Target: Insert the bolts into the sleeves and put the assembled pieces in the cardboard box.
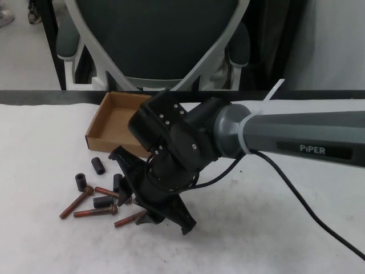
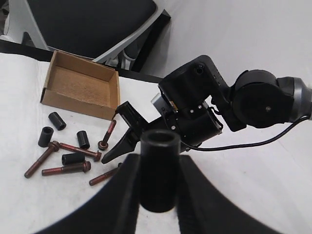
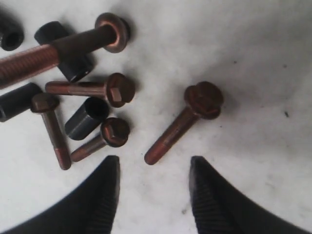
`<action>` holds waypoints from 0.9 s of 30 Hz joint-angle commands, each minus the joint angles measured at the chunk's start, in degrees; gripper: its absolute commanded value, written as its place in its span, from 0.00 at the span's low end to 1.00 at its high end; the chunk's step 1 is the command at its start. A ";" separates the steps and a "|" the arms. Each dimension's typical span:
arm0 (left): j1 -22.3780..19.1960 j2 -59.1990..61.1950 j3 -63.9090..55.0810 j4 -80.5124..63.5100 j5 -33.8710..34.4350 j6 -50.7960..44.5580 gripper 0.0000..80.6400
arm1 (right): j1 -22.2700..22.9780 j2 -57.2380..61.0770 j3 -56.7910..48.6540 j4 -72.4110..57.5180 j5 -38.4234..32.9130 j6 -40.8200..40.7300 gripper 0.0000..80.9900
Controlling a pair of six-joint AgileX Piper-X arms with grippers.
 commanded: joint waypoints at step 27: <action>-0.12 0.18 -0.09 -1.07 -3.77 -1.26 0.01 | 0.80 2.16 -0.88 5.50 10.20 -4.23 0.50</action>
